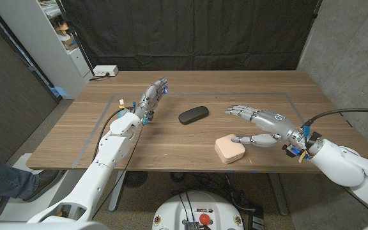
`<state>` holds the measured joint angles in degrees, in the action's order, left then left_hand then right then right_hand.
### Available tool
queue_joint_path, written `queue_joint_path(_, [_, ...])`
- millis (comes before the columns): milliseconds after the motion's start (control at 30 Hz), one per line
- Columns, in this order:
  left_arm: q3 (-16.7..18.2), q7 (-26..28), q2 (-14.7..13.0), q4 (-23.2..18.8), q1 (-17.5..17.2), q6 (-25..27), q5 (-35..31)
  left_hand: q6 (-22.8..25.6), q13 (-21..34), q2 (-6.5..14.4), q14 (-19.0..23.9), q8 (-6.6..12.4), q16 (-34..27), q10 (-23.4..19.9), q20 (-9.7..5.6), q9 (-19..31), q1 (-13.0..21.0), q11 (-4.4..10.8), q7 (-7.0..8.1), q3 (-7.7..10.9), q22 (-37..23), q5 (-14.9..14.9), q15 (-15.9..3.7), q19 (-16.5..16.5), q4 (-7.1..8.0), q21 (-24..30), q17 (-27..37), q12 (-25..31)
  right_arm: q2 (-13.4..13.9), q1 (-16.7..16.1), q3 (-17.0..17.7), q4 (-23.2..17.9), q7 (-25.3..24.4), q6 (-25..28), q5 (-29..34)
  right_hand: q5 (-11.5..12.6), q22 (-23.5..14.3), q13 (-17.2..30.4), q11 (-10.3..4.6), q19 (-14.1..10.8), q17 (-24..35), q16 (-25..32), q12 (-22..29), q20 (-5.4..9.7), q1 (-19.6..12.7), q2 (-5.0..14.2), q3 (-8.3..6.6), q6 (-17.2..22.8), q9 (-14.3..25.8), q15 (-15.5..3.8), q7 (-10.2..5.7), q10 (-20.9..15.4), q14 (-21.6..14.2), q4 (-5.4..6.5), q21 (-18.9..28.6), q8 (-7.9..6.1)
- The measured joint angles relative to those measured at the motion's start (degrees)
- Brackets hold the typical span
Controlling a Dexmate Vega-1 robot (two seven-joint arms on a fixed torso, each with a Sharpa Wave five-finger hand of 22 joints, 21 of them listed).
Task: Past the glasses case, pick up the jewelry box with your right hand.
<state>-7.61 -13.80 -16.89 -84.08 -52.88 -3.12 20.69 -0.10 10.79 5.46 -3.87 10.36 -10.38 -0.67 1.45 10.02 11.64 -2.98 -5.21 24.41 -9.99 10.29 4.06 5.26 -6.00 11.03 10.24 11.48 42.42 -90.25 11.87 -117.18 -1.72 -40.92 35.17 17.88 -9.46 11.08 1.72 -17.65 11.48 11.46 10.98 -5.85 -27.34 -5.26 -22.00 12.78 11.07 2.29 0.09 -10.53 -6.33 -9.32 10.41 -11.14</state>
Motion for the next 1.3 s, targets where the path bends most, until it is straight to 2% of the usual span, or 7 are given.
queue_joint_path(67, [0.0, 0.0, 0.0, 0.0, 0.0, 0.0, 0.0, 0.0, 0.0, 0.0, 0.0, 0.00, 0.0, 0.0, 0.00, 0.0, 0.0, 0.00, 0.00, 0.02, 0.0, 0.0, 0.00, 0.0, -0.02, 0.0, 0.0, 0.0, 0.3, -0.1, -0.1, -0.2, 0.1, 0.3, 0.3, 0.1, 0.0, 0.0, -0.40, 0.0, 0.0, 0.0, 0.0, 0.00, 0.0, 0.00, 0.00, -0.3, 0.0, 0.29, -0.30, 0.4, 0.3, 0.00, 0.0, 0.00])
queue_joint_path(267, [-0.1, 0.0, 0.0, 0.0, 0.0, 0.1, 0.0, 0.0, 0.0, 0.0, 0.0, 0.00, 0.0, 0.0, 0.00, 0.0, 0.0, 0.00, 0.00, 0.18, 0.0, 0.0, 0.00, 0.0, -0.18, 0.0, 0.0, 0.0, 0.9, -0.3, -0.1, -0.9, 0.3, 1.1, 1.2, 0.4, 0.0, 0.0, -0.71, 0.0, 0.0, 0.0, 0.0, -1.23, -0.3, -0.30, 0.00, -0.8, 0.0, 0.87, -1.59, 0.7, 0.4, 0.00, 0.0, 0.00])
queue_joint_path(600, [-0.2, -0.1, 0.0, 0.3, 0.2, 0.1, 0.0, 0.0, 0.0, 0.0, 0.0, 0.00, 0.0, 0.0, 0.00, 0.0, 0.0, 0.00, 0.00, 0.17, 0.0, 0.0, 0.00, 0.0, -0.17, 0.0, 0.0, 0.0, 1.6, -1.1, -0.1, -2.4, 0.7, 2.8, 2.9, 0.8, 0.0, 0.0, -1.01, -0.2, 0.0, 0.0, 0.0, -2.46, -0.8, -0.75, 0.00, -1.5, 0.0, 1.42, -2.37, 1.0, 0.8, 0.00, 0.0, 0.00])
queue_joint_path(800, [-0.2, -0.1, 0.0, 0.4, 0.2, 0.1, 0.0, 0.0, 0.0, 0.2, 0.0, 0.00, 0.0, 0.0, 0.00, 0.0, 0.2, 0.00, 0.00, 0.17, 0.0, 0.0, 0.00, 0.0, -0.17, 0.0, 0.0, 0.0, 2.0, -1.5, 0.1, -3.4, 0.8, 3.6, 4.0, 1.4, 0.0, 0.0, -1.62, -0.3, 0.1, 0.0, 0.0, -3.77, -1.4, -1.43, 0.18, -4.6, 0.0, 1.72, -5.46, 1.6, 1.1, 0.18, 0.0, 0.78])
queue_joint_path(900, [-0.2, -0.2, 0.0, 0.4, 0.2, 0.1, 0.0, 0.0, 0.0, 0.2, 0.0, 0.00, 0.0, 0.0, 0.00, 0.0, 0.2, 0.00, 0.00, 0.17, 0.0, 0.0, 0.00, 0.0, -0.17, 0.0, 0.0, 0.0, 2.3, -1.6, 0.2, -3.7, 0.8, 3.8, 4.5, 1.6, 0.0, 0.0, -1.62, -0.4, 0.1, 0.0, 0.0, -4.30, -1.4, -1.45, 0.18, -5.7, 0.0, 1.73, -6.42, 1.6, 1.1, 0.18, 0.0, 1.00])
queue_joint_path(1133, [0.0, -0.2, -0.1, 0.1, 0.1, 0.3, 0.0, 0.0, 0.0, 0.2, 0.0, 0.00, 0.0, 0.0, 0.13, 0.0, 0.2, 0.00, 0.00, 0.26, 0.0, 0.0, 0.00, 0.1, -0.07, 0.0, 0.0, 0.0, 2.9, -1.7, 0.1, -4.7, 1.1, 4.4, 5.4, 1.9, 0.0, 0.0, -1.26, -0.2, 0.1, 0.0, 0.0, -5.38, -2.1, -1.60, 0.18, -6.6, 0.0, 2.02, -6.11, 2.6, 1.4, 0.18, 0.0, 1.00])
queue_joint_path(1300, [0.1, -0.2, -0.2, 0.0, 0.0, 0.3, 0.0, 0.0, 0.0, 0.2, 0.0, 0.00, 0.0, 0.0, 0.21, 0.0, 0.2, 0.00, 0.00, 0.33, 0.0, 0.0, 0.00, 0.2, 0.00, 0.0, 0.0, 0.0, 3.5, -1.4, -0.3, -5.6, 1.5, 4.8, 5.8, 2.3, 0.0, 0.0, 0.14, -0.5, 0.1, 0.0, -0.5, -5.64, -2.3, -1.88, 0.18, -6.8, 0.0, 2.22, -5.91, 4.0, 1.6, 0.18, 0.0, 1.00])
